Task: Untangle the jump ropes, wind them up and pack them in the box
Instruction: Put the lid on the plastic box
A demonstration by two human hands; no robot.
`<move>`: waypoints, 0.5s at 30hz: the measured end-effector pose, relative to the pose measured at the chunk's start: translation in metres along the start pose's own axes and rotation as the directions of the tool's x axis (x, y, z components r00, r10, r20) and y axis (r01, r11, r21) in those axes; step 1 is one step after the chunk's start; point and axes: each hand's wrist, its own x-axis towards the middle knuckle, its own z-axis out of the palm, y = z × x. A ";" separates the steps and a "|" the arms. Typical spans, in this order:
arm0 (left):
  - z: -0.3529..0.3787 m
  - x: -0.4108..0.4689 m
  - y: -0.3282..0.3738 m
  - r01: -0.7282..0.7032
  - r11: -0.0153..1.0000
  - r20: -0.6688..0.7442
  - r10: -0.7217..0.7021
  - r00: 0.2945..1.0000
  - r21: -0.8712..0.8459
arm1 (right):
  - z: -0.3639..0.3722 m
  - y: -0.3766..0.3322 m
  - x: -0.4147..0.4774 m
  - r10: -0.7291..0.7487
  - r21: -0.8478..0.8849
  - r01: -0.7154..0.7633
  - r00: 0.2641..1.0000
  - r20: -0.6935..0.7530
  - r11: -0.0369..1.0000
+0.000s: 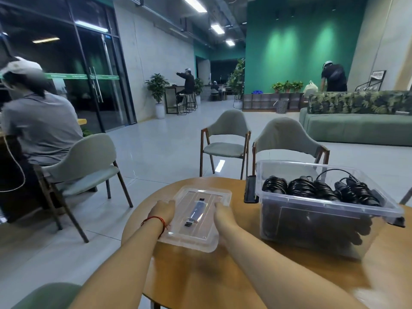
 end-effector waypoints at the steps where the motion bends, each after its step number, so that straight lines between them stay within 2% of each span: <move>1: -0.005 0.002 0.000 0.010 0.999 -0.052 -0.012 0.999 -0.039 | 0.003 -0.006 -0.008 -0.057 -0.024 0.057 0.998 0.015 0.998; 5: -0.041 -0.004 0.011 0.019 0.994 -0.143 -0.035 0.989 -0.106 | 0.018 -0.038 -0.025 -0.254 -0.088 0.258 0.966 0.046 0.962; 9: -0.074 -0.039 0.055 -0.079 0.971 -0.259 0.019 0.966 -0.226 | 0.013 -0.090 -0.054 -0.374 -0.066 0.374 0.927 0.007 0.925; 12: -0.081 -0.061 0.089 -0.206 0.928 -0.320 0.103 0.942 -0.309 | -0.010 -0.137 -0.076 -0.436 -0.031 0.435 0.900 -0.011 0.900; 15: -0.081 -0.081 0.126 -0.320 0.914 -0.302 0.240 0.923 -0.251 | -0.045 -0.181 -0.104 -0.490 -0.025 0.491 0.871 0.033 0.871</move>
